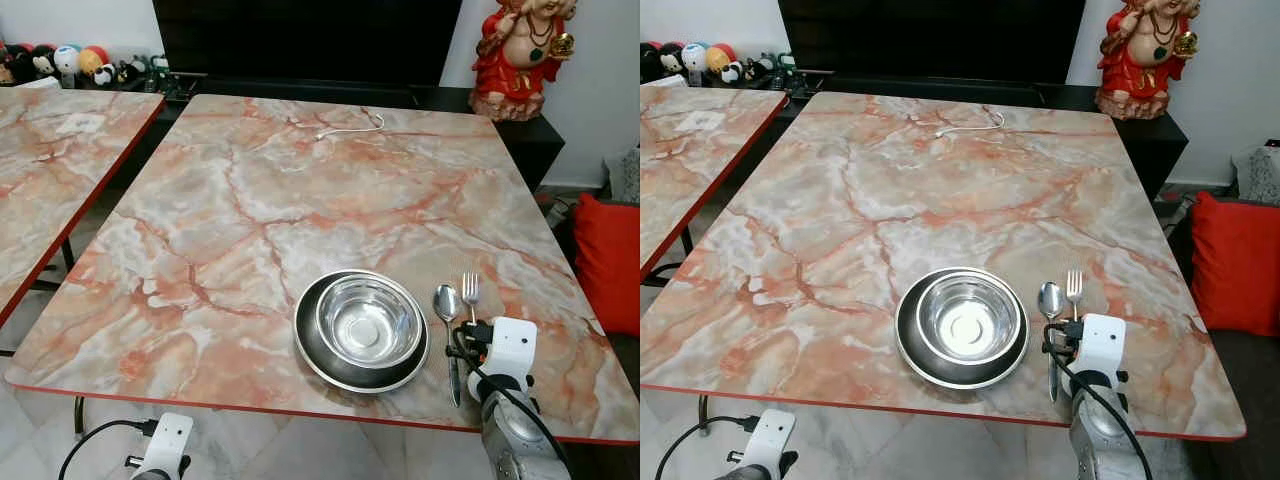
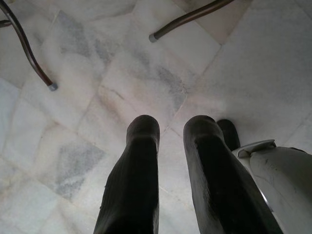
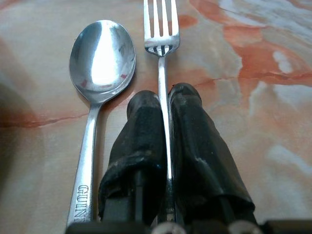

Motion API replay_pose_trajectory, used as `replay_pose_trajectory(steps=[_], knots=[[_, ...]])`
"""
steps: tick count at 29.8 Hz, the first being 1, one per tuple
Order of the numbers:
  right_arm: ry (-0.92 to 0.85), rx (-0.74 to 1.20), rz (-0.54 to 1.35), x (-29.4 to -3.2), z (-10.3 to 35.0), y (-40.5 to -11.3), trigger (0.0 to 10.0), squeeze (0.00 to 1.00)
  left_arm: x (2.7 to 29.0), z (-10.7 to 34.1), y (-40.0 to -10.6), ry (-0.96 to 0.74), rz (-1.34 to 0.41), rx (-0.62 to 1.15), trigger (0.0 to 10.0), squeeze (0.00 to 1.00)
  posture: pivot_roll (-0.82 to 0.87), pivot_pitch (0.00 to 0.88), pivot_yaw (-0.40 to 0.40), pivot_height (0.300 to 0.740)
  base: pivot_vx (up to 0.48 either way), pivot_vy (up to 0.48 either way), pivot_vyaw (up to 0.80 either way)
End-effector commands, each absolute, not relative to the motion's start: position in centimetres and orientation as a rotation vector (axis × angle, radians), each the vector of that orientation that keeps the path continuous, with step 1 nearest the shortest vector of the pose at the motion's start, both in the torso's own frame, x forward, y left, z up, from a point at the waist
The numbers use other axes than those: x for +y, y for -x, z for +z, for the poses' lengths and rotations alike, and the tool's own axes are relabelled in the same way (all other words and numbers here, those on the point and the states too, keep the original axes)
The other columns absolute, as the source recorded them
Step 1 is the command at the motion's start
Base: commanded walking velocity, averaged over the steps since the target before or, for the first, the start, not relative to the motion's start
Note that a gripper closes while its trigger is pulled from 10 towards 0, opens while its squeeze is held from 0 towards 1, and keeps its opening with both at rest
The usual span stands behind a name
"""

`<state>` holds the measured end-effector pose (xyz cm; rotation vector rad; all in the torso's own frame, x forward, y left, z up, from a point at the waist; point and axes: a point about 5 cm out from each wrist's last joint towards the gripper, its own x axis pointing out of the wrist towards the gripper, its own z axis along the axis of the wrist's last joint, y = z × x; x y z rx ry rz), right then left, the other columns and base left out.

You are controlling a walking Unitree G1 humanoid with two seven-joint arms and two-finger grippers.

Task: Setting the table

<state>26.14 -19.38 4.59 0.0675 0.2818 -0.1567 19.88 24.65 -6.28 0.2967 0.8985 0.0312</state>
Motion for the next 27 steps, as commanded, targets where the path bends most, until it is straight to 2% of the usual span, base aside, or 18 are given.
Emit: replay_pose_trajectory(steps=[1,11,12,13,14,15,27], knots=[[-0.065,0.327,-0.166,-19.55,3.76,-25.64,10.0,0.00,24.70,-6.41,-19.64,-0.298,0.034,0.906,10.0,0.00,0.12,0.046,-0.049,0.740,0.000,0.000,0.00],[-0.057,0.356,-0.178,-19.77,3.28,-25.41,10.0,0.02,24.71,-6.41,-19.63,-0.299,0.035,0.905,10.0,0.00,0.12,0.046,-0.049,0.740,0.000,0.000,0.00],[-0.056,0.359,-0.179,-19.79,3.25,-25.39,10.0,0.07,24.71,-6.41,-19.63,-0.299,0.035,0.905,10.0,0.00,0.12,0.046,-0.049,0.740,0.000,0.000,0.00],[-0.054,0.361,-0.183,-19.83,3.25,-25.38,10.0,0.22,24.70,-6.41,-19.64,-0.299,0.035,0.905,10.0,0.00,0.12,0.045,-0.049,0.740,0.000,0.000,0.00],[-0.053,0.362,-0.185,-19.85,3.26,-25.38,10.0,0.22,24.70,-6.41,-19.64,-0.299,0.035,0.905,10.0,0.00,0.12,0.045,-0.049,0.740,0.000,0.000,0.00],[-0.055,0.366,-0.191,-19.92,3.21,-25.36,10.0,0.54,24.70,-6.40,-19.65,-0.298,0.035,0.905,10.0,0.00,0.12,0.045,-0.049,0.740,0.000,0.000,0.00],[-0.063,0.361,-0.196,-19.98,3.24,-25.38,10.0,0.53,24.70,-6.40,-19.66,-0.299,0.035,0.905,10.0,0.00,0.12,0.045,-0.049,0.740,0.000,0.000,0.00]])
